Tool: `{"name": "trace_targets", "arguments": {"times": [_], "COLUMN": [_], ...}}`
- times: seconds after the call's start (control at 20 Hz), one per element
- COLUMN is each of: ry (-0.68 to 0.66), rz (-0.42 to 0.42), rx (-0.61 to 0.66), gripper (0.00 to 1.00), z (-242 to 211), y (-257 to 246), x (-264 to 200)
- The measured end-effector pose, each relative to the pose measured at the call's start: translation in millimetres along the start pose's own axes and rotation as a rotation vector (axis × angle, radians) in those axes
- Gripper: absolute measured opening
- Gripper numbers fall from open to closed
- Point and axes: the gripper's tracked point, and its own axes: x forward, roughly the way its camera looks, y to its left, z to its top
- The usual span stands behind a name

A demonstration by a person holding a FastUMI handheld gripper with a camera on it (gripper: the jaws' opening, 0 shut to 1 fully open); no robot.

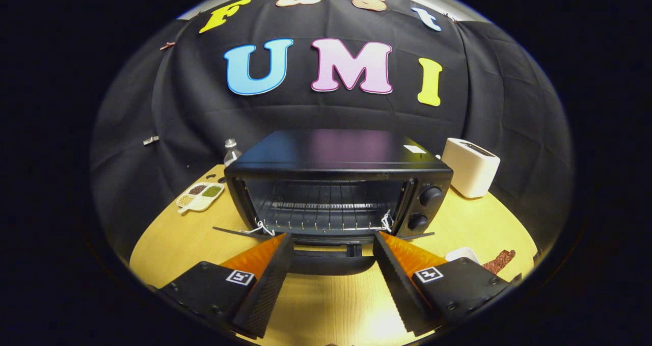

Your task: Open the toaster oven, put the food inside, and close the toaster oven door.

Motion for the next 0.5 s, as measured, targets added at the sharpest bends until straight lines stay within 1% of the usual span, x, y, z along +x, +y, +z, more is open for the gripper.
{"name": "trace_targets", "arguments": {"times": [0.25, 0.4, 0.5], "ry": [0.037, 0.085, 0.126], "rz": [0.017, 0.033, 0.055], "rx": [-0.023, -0.059, -0.058], "gripper": [0.97, 0.97, 0.96], "z": [-35.2, -65.5, -86.9], "y": [0.6, 0.9, -0.7], "x": [-11.0, -13.2, -11.5]}}
